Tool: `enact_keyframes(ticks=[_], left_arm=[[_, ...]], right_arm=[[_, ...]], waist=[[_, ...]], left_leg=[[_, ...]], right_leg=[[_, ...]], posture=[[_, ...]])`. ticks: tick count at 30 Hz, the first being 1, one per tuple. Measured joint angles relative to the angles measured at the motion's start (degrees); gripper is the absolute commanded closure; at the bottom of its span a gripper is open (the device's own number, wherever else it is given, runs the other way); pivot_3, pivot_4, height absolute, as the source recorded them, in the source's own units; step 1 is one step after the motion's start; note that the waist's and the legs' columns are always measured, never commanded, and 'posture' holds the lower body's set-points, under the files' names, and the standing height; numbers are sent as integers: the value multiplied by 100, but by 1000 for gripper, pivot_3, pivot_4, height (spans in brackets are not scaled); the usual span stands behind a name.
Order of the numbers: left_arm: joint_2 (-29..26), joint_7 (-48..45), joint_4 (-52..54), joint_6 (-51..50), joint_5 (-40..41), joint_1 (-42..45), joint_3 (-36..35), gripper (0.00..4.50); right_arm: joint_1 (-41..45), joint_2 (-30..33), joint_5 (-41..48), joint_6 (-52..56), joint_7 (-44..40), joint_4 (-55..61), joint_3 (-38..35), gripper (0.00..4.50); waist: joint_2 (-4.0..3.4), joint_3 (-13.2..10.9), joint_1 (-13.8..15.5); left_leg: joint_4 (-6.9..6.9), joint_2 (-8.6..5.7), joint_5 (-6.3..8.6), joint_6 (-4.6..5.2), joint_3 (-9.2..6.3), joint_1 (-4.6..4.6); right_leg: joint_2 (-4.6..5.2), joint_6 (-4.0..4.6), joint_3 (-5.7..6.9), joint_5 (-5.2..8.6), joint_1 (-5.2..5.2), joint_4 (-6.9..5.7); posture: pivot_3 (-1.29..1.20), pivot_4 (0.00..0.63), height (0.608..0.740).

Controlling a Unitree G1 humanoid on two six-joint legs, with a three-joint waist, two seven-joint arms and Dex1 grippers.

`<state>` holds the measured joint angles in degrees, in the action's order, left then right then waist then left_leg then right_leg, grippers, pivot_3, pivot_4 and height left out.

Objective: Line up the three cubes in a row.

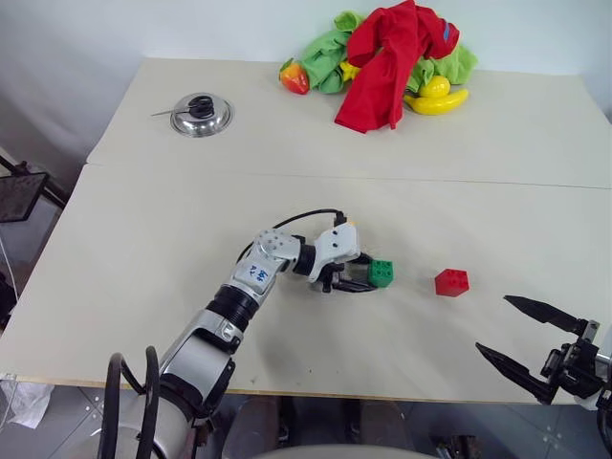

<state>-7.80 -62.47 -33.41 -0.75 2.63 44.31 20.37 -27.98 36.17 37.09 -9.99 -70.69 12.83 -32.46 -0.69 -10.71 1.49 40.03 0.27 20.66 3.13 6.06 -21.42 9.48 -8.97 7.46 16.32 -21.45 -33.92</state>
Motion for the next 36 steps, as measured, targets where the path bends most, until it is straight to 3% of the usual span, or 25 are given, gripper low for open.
enact_keyframes(ticks=[3,6,13,17,19,24,29,36], left_arm=[[-347,-606,642,-31,369,-330,-75,32],[-793,-995,1132,32,704,-554,-352,32],[-1696,-968,1968,189,1888,-1300,-2110,32],[-2328,-596,2472,64,2109,-2275,-2920,32],[-2662,-418,2745,-25,2278,-3222,-3536,32],[-2711,114,2820,-43,2323,-4476,-4360,32],[-2464,428,3133,-15,2316,-4657,-4203,32],[-2227,1091,4001,-655,1969,-3222,-2882,32]], right_arm=[[153,-1,26,38,43,0,12,0],[390,-38,150,138,162,43,41,0],[1279,-261,474,651,617,534,765,0],[1558,-304,555,770,768,623,922,0],[1634,-388,562,763,821,708,975,0],[1755,-405,494,746,847,646,977,0],[1688,-362,340,597,664,274,929,0],[1224,-73,250,362,325,-329,209,0]], waist=[[-1,0,-26],[-2,1,-36],[-7,3,-64],[-6,3,-69],[-7,3,-128],[1,1,-75],[3,3,10],[-4,9,-3]], left_leg=[[0,5,0,-1,2,0],[4,10,-3,-5,1,2],[7,10,-5,-9,-5,6],[-4,7,-5,-9,-11,4],[-12,6,-2,-10,-7,6],[-1,0,-3,-5,-16,7],[-2,-8,-3,-5,-16,12],[-13,-19,-4,-4,-7,14]], right_leg=[[-1,0,-1,0,-3,-2],[-1,1,-2,0,-3,-7],[0,3,0,1,2,-15],[-1,5,6,2,0,-12],[0,6,2,2,-2,-8],[8,4,5,1,8,-9],[21,5,-1,0,7,-16],[15,4,-2,-1,7,-15]], posture=[[0,150,740],[0,150,740],[0,150,740],[0,150,740],[0,150,740],[0,150,740],[0,150,740],[0,150,740]])
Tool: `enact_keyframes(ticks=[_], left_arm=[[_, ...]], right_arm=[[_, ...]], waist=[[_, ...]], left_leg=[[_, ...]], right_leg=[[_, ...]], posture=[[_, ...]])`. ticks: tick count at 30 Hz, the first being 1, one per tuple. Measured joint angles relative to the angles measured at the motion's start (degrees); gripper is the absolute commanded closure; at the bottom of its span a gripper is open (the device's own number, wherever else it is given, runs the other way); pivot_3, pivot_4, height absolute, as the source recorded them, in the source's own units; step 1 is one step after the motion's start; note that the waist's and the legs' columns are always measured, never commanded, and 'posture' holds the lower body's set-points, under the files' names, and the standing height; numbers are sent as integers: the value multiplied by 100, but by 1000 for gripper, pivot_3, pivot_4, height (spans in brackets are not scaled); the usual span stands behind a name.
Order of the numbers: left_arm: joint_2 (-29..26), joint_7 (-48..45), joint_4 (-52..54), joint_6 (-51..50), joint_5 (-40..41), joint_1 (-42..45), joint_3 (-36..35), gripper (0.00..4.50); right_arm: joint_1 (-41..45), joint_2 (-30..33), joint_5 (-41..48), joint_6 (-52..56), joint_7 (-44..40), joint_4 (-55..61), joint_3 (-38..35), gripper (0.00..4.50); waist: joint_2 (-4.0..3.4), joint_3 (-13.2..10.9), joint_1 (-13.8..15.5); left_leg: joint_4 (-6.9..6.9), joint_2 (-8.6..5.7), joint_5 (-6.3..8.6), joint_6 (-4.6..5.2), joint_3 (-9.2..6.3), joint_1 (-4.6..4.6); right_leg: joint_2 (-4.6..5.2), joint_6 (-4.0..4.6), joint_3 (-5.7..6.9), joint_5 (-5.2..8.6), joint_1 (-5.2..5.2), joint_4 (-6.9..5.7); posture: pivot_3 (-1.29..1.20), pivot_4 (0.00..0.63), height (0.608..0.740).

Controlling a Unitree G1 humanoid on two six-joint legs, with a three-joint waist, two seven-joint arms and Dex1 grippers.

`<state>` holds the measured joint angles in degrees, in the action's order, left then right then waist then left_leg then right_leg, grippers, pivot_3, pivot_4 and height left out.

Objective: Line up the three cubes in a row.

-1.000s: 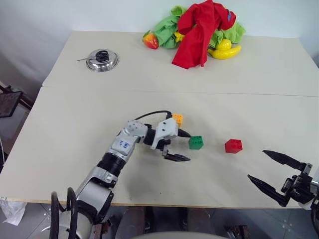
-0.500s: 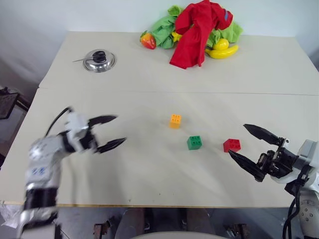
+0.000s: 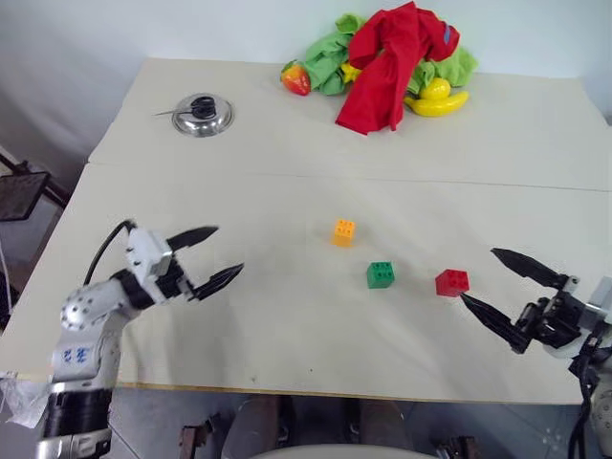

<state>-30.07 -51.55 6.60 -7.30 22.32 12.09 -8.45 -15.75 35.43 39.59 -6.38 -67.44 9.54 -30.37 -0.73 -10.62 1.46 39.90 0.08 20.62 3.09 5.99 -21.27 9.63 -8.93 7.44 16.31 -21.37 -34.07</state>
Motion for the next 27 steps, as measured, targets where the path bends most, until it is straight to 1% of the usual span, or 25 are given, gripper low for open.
enact_keyframes(ticks=[3,6,7,11,16,22,27], left_arm=[[385,320,-5,-436,-376,523,832,32],[945,913,-157,-919,-674,928,1293,32],[1044,1074,-228,-1040,-756,1024,1394,32],[1633,1800,-324,-1552,-1012,1114,1656,32],[2204,2394,-437,-1921,-1183,1165,1879,32],[2600,2963,-981,-1955,-1700,1550,2236,32],[2787,3306,-1404,-1732,-2008,1711,2306,32]], right_arm=[[-165,9,-22,-117,-79,-323,-248,0],[-279,16,-79,-255,-92,-585,-498,0],[-295,18,-91,-286,-98,-650,-579,0],[-449,28,-106,-380,-96,-809,-896,0],[-653,-145,-102,-382,30,-610,-928,0],[-715,-331,-103,-369,209,-301,-855,0],[-691,-422,-103,-357,303,-195,-763,0]], waist=[[0,0,-17],[2,-1,-16],[2,-1,-18],[2,-1,-3],[3,-1,5],[3,-1,15],[2,-1,17]], left_leg=[[0,-8,0,1,11,1],[2,-4,-1,0,13,2],[2,-1,-2,-1,15,3],[2,14,-2,-1,14,2],[5,14,-2,-1,14,2],[5,11,-2,-1,12,1],[7,12,-2,-1,11,1]], right_leg=[[-7,-1,-6,-1,0,3],[-15,-2,-9,-1,-1,6],[-16,-2,-10,-1,-1,6],[-16,-2,-14,-1,-1,8],[-14,-3,-17,-2,0,9],[-11,-5,-18,-2,-1,12],[-10,-4,-17,-2,-1,13]], posture=[[0,150,740],[0,150,740],[0,150,740],[0,150,740],[0,150,740],[0,150,740],[0,150,740]])
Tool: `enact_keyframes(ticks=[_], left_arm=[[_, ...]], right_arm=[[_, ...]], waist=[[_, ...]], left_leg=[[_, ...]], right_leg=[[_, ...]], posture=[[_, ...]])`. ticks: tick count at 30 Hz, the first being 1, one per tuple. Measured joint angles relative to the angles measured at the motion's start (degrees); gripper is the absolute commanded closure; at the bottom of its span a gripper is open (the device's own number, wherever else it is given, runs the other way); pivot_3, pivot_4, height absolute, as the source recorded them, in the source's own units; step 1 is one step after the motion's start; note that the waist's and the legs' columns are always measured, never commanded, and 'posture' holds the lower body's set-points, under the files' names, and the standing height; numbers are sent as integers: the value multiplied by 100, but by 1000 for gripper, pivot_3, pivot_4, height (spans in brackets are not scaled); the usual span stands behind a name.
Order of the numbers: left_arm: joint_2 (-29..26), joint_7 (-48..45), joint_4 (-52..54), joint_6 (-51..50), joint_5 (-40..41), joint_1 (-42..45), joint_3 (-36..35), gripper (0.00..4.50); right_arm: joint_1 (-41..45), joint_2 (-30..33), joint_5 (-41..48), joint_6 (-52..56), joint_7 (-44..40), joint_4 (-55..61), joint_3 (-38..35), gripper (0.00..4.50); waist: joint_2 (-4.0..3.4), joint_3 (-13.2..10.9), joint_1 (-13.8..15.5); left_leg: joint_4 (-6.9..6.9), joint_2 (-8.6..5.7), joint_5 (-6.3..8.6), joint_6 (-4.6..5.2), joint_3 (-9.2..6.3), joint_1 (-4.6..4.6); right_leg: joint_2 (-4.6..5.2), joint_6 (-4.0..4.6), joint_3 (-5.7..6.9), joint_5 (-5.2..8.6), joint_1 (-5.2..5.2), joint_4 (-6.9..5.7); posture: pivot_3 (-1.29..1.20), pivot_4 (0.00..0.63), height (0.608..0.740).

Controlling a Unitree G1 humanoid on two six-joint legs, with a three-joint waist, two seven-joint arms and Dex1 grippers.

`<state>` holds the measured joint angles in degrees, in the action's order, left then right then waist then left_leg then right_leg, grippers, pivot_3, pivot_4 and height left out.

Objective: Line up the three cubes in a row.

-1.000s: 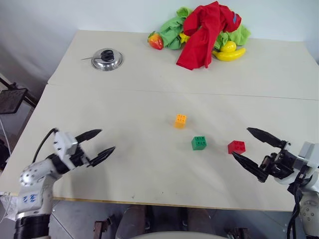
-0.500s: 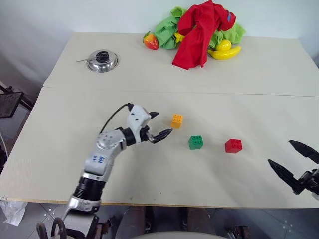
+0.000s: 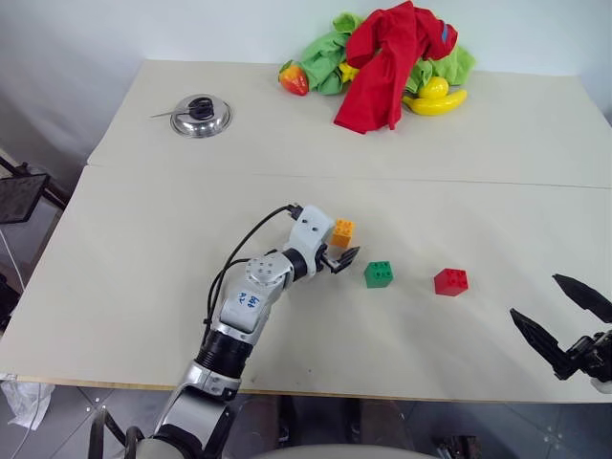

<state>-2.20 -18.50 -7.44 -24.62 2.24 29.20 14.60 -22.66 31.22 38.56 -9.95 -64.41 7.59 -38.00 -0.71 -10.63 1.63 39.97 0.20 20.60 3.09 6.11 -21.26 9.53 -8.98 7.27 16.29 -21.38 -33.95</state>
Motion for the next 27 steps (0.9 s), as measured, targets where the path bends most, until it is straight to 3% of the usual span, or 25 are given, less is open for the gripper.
enact_keyframes(ticks=[4,12,22,27], left_arm=[[169,102,-293,73,-23,179,-61,32],[169,115,-381,115,-13,197,-253,2413],[-956,-1349,-562,935,131,176,-315,2413],[-1036,-1706,-737,1254,134,213,-316,2413]], right_arm=[[26,-43,0,1,51,87,131,0],[-37,-185,-5,-7,101,94,199,0],[-48,-216,-35,-24,115,101,270,0],[-17,-256,-86,-73,138,101,405,0]], waist=[[0,0,7],[-2,1,3],[-4,2,-27],[-5,2,-10]], left_leg=[[2,-2,0,1,-2,0],[0,-2,0,1,-4,-1],[-1,1,0,0,-1,-1],[-1,-3,0,1,-3,-3]], right_leg=[[7,0,0,0,0,5],[6,0,4,0,0,0],[5,1,3,0,-7,-6],[6,1,4,0,-6,-5]], posture=[[0,150,740],[0,150,740],[0,150,740],[0,150,740]])
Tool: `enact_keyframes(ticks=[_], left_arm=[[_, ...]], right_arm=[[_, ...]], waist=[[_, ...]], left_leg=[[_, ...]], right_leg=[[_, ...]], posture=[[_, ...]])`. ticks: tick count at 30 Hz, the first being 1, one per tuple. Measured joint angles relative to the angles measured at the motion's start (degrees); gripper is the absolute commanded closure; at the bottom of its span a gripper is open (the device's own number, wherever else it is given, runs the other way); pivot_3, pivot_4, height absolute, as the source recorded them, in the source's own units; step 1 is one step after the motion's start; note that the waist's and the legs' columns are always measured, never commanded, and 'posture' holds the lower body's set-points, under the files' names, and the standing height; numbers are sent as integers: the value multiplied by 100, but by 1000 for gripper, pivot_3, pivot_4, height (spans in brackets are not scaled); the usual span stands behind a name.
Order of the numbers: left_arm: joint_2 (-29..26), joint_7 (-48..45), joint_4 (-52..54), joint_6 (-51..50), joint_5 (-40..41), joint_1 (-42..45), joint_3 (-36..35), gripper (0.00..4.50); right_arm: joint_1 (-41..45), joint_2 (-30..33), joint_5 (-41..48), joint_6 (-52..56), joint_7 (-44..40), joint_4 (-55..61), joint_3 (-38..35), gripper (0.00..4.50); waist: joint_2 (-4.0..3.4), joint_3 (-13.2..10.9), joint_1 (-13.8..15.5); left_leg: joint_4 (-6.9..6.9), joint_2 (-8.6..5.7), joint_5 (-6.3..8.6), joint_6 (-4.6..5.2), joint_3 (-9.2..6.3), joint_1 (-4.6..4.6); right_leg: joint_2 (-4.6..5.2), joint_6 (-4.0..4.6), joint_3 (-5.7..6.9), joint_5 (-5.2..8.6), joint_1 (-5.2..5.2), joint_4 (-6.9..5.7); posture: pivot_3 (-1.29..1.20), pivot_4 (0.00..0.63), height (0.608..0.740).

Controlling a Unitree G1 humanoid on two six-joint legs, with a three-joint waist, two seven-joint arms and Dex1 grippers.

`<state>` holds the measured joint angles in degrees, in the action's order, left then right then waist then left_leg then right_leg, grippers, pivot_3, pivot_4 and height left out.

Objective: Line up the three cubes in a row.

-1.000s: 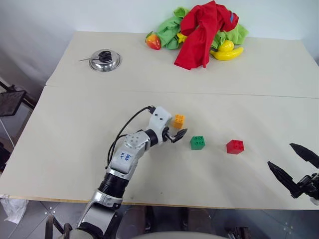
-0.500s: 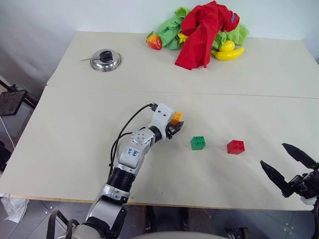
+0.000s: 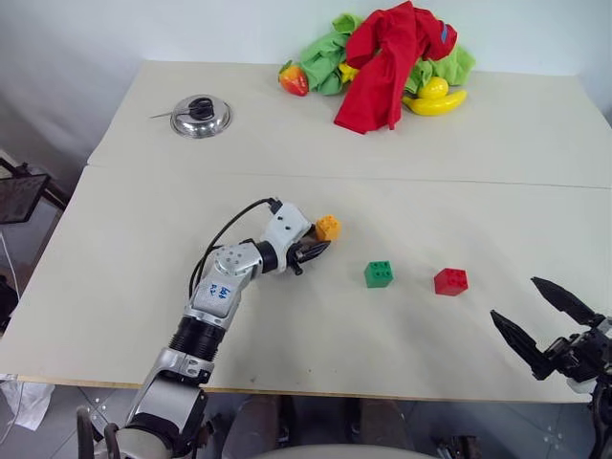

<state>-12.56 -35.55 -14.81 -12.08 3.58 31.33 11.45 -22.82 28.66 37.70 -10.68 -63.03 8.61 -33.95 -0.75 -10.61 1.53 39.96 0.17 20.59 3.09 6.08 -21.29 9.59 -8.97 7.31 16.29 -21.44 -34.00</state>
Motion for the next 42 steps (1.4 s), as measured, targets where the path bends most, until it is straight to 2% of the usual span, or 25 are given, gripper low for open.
enact_keyframes(ticks=[10,17,20,22,25,31,34,37,42], left_arm=[[204,-14,-280,141,-16,106,-46,2413],[592,376,-506,7,-41,275,-145,2413],[623,369,-541,24,-39,288,-145,2978],[541,283,-553,72,-39,288,-144,3026],[255,-302,-667,472,38,291,-109,3026],[-899,-3206,-1100,1775,757,293,-124,3026],[-1226,-4124,-1604,2342,767,464,-64,3026],[-1213,-4362,-2187,2759,747,734,-104,3026],[-782,-4268,-2878,3245,590,1069,-97,3026]], right_arm=[[-8,0,0,-54,2,-1,0,0],[-3,0,0,-53,1,-1,54,0],[-4,0,0,-52,1,-1,133,0],[-8,1,2,-52,1,0,138,0],[-45,7,16,-44,-1,30,137,0],[-595,270,288,151,-274,315,-82,0],[-780,415,421,293,-482,443,-157,0],[-820,533,461,401,-681,484,-183,0],[-843,626,462,518,-914,462,-192,0]], waist=[[-1,1,36],[-2,1,104],[-2,2,122],[-3,2,121],[-3,2,94],[-4,1,-30],[-4,1,-27],[-3,1,11],[1,-2,2]], left_leg=[[2,-6,-3,5,-3,2],[0,-9,-4,8,-4,1],[2,-9,-4,8,-3,1],[1,-9,-4,8,-3,1],[-4,-7,-3,7,0,-1],[-6,-3,-3,4,4,-4],[-1,-2,-2,4,3,-4],[0,-6,-1,9,-3,-6],[-1,-14,5,19,-2,-16]], right_leg=[[7,-3,2,-1,8,-1],[10,-7,3,-4,8,3],[10,-8,2,-4,8,2],[10,-8,2,-4,7,3],[7,-6,3,-3,0,3],[2,-1,5,0,-7,5],[2,-1,4,-1,-6,2],[8,-3,6,-1,-3,2],[10,-6,12,-3,-5,10]], posture=[[0,150,740],[0,150,740],[0,150,740],[0,150,740],[0,150,740],[0,150,740],[0,150,740],[0,150,740],[0,150,740]])
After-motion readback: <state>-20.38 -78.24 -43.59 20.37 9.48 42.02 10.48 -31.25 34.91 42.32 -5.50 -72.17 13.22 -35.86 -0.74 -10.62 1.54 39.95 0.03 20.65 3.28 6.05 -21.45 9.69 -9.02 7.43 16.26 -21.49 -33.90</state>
